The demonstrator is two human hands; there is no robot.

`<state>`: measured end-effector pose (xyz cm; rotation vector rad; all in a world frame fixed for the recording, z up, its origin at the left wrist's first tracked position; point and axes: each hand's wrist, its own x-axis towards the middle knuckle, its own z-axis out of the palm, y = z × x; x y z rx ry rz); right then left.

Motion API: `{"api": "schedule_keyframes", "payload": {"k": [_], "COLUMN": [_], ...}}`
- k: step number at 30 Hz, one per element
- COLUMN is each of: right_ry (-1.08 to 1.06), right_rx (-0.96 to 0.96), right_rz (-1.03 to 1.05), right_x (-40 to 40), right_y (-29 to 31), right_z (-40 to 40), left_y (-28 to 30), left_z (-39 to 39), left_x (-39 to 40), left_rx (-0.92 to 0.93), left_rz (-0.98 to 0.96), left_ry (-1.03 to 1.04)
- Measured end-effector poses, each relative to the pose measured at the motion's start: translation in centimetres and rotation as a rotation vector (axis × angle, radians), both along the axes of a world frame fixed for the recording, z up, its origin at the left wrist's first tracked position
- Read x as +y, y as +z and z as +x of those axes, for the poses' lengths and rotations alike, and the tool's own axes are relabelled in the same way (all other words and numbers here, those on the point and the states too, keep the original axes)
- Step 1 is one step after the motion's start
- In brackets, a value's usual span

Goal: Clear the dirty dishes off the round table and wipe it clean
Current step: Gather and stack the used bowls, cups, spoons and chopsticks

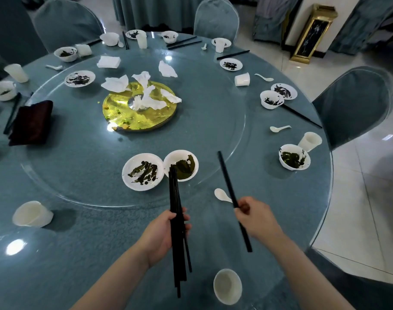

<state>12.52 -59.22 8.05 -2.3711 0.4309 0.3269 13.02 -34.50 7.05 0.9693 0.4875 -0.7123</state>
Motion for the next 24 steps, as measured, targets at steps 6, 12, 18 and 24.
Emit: {"api": "schedule_keyframes", "payload": {"k": [6, 12, 18, 24], "right_ry": [0.199, 0.339, 0.364, 0.041], "right_rx": [0.003, -0.011, -0.162, -0.164], "right_rz": [0.174, 0.027, 0.016, 0.272], "right_x": [8.3, 12.5, 12.9, 11.0], "right_y": [2.9, 2.4, 1.9, 0.4], "right_z": [-2.4, -3.4, -3.7, -4.2], "left_y": [0.0, 0.3, 0.8, 1.5], "left_z": [-0.4, -0.9, -1.3, -0.4], "left_x": [-0.6, -1.5, -1.5, -1.2], "left_rx": [0.007, -0.034, -0.084, -0.150], "left_rz": [-0.037, 0.048, 0.078, 0.020], "left_ry": [0.101, 0.228, 0.301, 0.457]}}
